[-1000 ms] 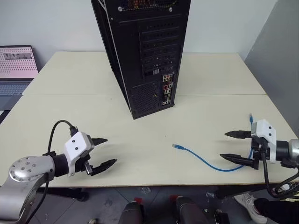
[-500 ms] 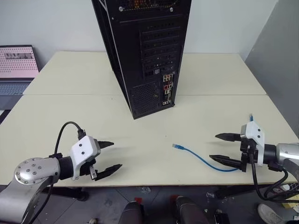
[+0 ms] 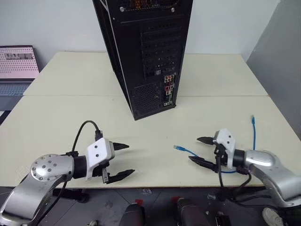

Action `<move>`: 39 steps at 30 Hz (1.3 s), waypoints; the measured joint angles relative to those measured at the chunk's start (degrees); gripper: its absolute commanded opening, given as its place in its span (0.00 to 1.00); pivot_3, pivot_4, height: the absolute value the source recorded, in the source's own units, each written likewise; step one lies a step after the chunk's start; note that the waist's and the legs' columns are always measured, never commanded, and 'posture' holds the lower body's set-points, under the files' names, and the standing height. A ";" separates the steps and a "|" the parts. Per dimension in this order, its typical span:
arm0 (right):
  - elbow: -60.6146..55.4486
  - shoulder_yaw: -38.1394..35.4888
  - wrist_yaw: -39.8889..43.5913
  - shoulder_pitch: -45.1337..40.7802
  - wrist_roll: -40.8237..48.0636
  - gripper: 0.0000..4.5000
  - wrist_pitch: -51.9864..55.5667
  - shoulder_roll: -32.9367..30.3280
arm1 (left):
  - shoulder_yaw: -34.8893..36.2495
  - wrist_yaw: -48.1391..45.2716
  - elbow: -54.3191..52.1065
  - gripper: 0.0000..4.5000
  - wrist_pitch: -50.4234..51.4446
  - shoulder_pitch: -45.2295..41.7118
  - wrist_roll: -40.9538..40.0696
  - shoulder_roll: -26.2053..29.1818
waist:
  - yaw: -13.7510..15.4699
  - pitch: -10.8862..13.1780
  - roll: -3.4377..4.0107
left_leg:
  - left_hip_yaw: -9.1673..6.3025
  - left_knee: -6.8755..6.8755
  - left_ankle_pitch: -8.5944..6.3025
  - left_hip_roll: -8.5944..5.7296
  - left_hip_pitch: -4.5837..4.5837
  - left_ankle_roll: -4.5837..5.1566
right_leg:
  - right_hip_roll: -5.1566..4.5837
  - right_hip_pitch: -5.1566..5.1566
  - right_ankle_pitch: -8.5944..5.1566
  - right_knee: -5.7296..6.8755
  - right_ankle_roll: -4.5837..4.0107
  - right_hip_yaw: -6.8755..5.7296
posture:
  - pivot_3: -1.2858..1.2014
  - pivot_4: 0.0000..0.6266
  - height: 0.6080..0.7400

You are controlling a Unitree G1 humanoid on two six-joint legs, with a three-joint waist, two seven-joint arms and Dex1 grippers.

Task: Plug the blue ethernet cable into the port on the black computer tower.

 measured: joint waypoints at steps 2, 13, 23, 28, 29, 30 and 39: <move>1.90 1.00 -0.07 -0.04 -1.31 1.00 -1.35 0.62 | -0.06 -0.02 0.01 0.99 0.25 -0.03 0.00 0.00 | 0.01 0.00 0.00 | -0.01 -0.01 0.00 0.02 -0.01 0.00 | 0.00 0.00 0.00 0.00 -0.01 0.00 | 0.52 0.24 1.00; 6.46 4.96 1.53 0.08 -7.35 0.48 -10.04 1.66 | -2.04 0.15 0.11 1.00 0.28 -0.92 0.14 -0.76 | 0.00 -0.02 -0.02 | -0.02 0.00 0.00 0.01 0.04 0.00 | 0.00 0.02 0.00 0.01 -0.01 0.01 | 0.52 0.24 1.00; 6.38 6.71 2.98 -2.61 -9.21 0.01 -9.19 1.45 | -4.54 1.14 3.10 1.00 -0.48 -5.32 0.78 -3.07 | 0.03 -0.03 -0.02 | -0.06 0.01 0.00 -0.02 0.08 0.00 | 0.00 0.06 0.00 0.03 -0.01 -0.02 | 0.52 0.24 1.00; 4.08 8.39 4.55 -7.77 -9.62 0.01 -5.59 1.16 | -9.38 0.94 6.71 1.00 -0.84 -11.08 2.41 -4.73 | 0.04 -0.02 -0.02 | -0.12 0.02 0.00 -0.04 0.08 0.00 | 0.03 0.05 0.02 0.04 -0.04 -0.13 | 0.52 0.24 1.00; 3.52 8.86 4.96 -8.62 -9.58 0.01 -5.02 1.20 | -9.95 0.96 7.44 1.00 -0.88 -11.88 2.72 -5.16 | 0.04 -0.02 -0.02 | -0.15 0.02 0.00 -0.04 0.07 0.00 | 0.03 0.05 0.02 0.04 -0.05 -0.14 | 0.52 0.24 1.00; 2.41 9.58 5.89 -10.19 -9.53 0.01 -3.85 1.20 | -11.41 1.01 9.47 1.00 -1.16 -13.86 3.48 -6.29 | 0.09 -0.02 -0.02 | -0.20 0.03 0.00 -0.07 0.07 0.00 | 0.03 0.05 0.07 0.04 -0.12 -0.16 | 0.52 0.24 1.00; -1.73 13.45 9.26 -16.59 -6.82 0.01 4.04 2.29 | -16.24 -2.48 17.56 1.00 -3.46 -19.91 4.65 -10.99 | 0.28 -0.02 -0.03 | -0.38 0.07 0.00 -0.07 -0.04 0.00 | 0.01 0.04 0.17 0.03 -0.29 -0.31 | 0.52 0.24 1.00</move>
